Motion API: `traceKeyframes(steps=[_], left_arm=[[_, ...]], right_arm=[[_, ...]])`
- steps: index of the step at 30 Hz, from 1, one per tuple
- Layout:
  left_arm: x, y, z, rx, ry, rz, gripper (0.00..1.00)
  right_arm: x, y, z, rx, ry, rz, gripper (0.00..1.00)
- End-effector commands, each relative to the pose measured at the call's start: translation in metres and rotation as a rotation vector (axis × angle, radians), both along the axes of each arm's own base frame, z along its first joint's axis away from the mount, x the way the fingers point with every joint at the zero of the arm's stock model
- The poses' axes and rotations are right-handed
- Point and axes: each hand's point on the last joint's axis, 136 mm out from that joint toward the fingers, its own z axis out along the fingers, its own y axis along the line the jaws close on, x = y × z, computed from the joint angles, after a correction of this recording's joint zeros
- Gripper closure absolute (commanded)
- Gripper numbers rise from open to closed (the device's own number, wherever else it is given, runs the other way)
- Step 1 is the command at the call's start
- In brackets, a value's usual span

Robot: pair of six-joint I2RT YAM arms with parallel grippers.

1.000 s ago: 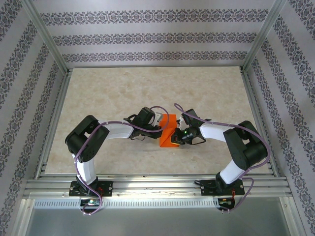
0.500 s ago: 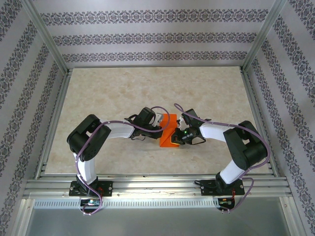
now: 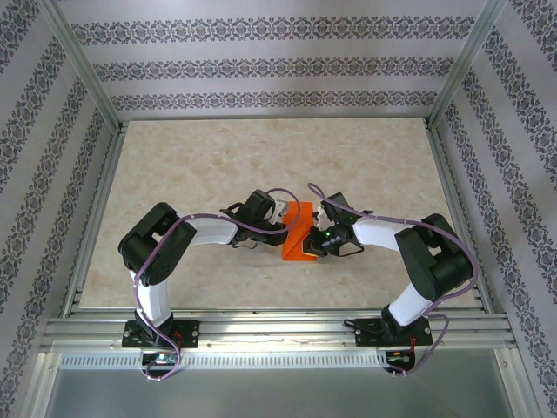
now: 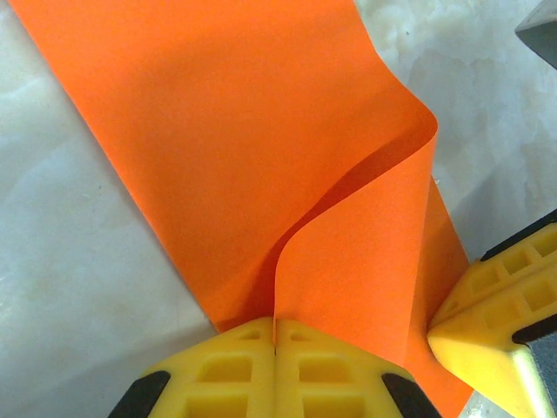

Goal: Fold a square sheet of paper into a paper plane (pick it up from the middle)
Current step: Fold the triangle a second time at the center of the table.

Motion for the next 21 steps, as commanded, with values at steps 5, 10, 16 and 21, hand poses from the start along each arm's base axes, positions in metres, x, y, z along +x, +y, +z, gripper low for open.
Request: traceKeyframes(steps=[5,10,16,21], left_arm=[[0.004,0.01,-0.002,0.003,-0.011,0.046,1.0],[0.002,0.002,-0.006,-0.012,0.018,0.009,1.0],[-0.001,0.004,-0.013,0.009,0.041,0.0,1.0],[-0.005,0.008,-0.019,0.027,0.056,0.006,1.0]], right_arm=[[-0.007,-0.015,-0.011,-0.07,0.044,-0.02,0.94],[-0.007,-0.014,-0.012,-0.065,0.049,-0.018,0.93],[-0.007,-0.014,-0.01,-0.06,0.044,-0.022,0.92],[0.008,-0.004,0.015,0.029,-0.015,-0.068,0.89]])
